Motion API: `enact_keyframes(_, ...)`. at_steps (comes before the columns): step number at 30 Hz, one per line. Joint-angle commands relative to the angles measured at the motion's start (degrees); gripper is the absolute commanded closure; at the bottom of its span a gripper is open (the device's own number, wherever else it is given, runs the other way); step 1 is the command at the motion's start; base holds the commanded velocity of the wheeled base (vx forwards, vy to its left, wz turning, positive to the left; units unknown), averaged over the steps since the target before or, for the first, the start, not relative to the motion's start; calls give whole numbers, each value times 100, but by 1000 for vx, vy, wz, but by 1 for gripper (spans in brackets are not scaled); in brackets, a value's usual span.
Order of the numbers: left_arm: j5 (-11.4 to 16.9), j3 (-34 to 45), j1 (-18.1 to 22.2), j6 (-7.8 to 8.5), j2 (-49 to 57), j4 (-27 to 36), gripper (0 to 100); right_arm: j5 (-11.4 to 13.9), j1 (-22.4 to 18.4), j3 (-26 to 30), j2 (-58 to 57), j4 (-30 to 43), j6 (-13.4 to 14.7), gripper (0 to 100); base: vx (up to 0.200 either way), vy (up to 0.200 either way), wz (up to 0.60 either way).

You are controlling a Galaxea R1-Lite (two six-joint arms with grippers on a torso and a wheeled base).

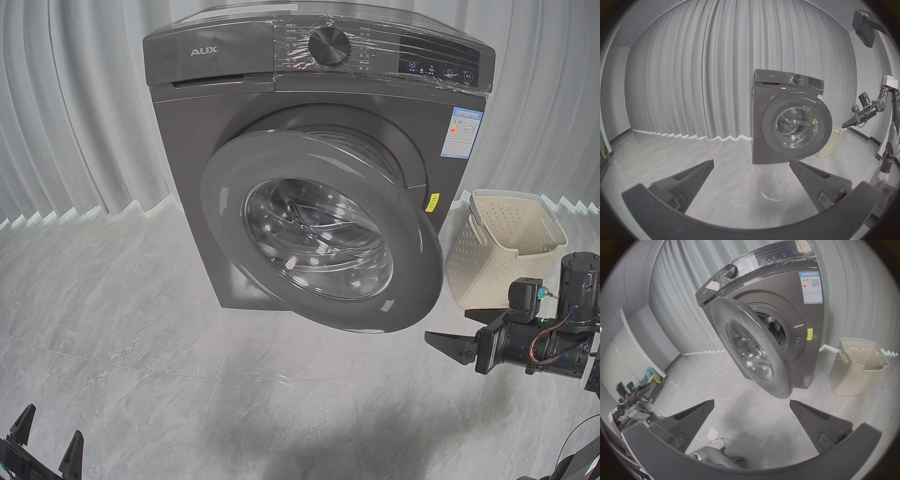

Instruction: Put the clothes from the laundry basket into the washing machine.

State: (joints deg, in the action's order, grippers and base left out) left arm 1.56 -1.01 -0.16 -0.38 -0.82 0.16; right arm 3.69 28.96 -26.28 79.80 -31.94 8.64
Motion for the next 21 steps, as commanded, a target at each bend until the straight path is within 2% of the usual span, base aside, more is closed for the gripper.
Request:
enact_keyframes(1, 2, 101, -2, 3, 82, 2, 0, 17, 461, -167, 106, -14, 226, 0, 0, 0, 0)
enact_keyframes(10, 2, 101, -2, -6, 82, 2, 0, 114, 927, -175, 167, -14, 516, 0, 0, 0, 0)
enact_keyframes(13, 2, 101, -2, -6, 82, 2, 0, 132, 971, -255, 211, -49, 612, 0, 0, -200, 0)
enact_keyframes(19, 2, 101, -2, -6, 82, 2, 0, 132, 927, -334, 458, -427, 639, 0, 200, -200, 0)
enact_keyframes(21, 2, 101, -2, -6, 82, 2, 0, 132, 918, -386, 589, -568, 683, 0, 0, 0, 0)
